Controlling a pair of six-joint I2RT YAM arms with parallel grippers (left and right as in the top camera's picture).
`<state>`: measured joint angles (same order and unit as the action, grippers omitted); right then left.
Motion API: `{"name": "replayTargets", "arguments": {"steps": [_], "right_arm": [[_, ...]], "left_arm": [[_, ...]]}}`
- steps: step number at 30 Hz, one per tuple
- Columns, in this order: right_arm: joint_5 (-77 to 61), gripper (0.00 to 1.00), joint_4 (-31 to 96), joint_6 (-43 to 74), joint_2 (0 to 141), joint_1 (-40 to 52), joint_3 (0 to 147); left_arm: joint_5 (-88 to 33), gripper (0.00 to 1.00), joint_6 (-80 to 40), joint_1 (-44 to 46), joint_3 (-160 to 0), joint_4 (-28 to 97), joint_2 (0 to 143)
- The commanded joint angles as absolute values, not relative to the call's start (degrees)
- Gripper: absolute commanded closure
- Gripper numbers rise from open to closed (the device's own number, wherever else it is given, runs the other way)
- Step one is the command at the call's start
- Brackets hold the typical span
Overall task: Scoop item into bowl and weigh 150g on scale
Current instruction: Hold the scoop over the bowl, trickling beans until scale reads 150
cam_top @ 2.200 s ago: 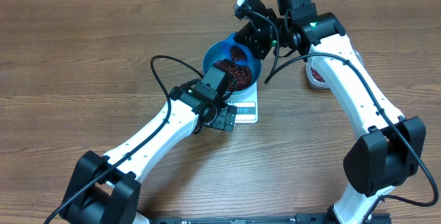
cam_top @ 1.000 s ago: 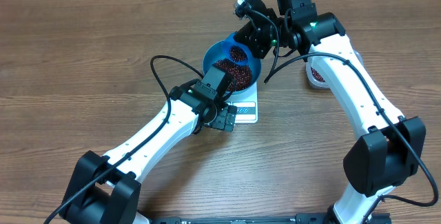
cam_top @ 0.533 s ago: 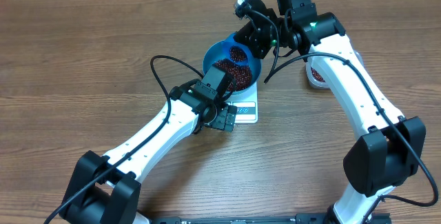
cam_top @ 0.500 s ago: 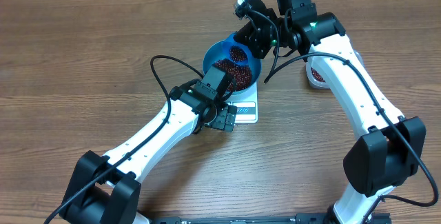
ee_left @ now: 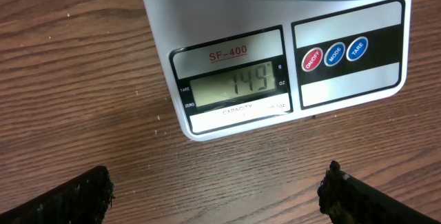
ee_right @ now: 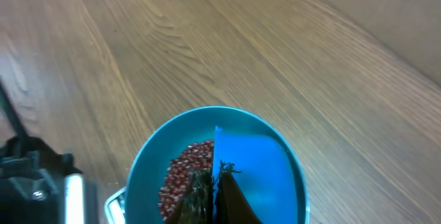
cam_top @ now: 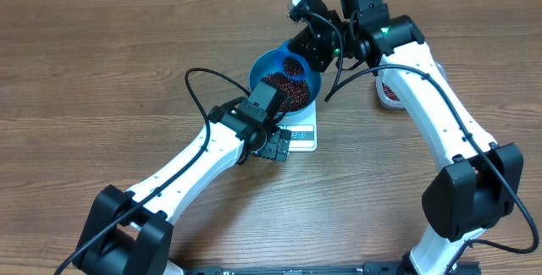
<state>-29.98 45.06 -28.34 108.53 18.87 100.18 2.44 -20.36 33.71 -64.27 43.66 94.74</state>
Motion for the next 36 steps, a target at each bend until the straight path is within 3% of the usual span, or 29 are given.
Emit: {"name": "replayTargets", "arguments": {"steps": [1,10,36], "right_arm": [[-31.5,0.96,45.5,-29.8,107.4,19.3,102.0],[-26.5,0.96,44.5,-27.8,107.4,19.1,102.0],[-29.9,0.96,43.4,-24.9,107.5,19.0,102.0]], "left_arm": [[3.4,0.00,-19.1,33.8,-65.4,43.6,95.2],[3.4,0.00,-19.1,33.8,-65.4,43.6,95.1],[3.4,0.01,-19.1,33.8,-65.4,43.6,95.2]]}}
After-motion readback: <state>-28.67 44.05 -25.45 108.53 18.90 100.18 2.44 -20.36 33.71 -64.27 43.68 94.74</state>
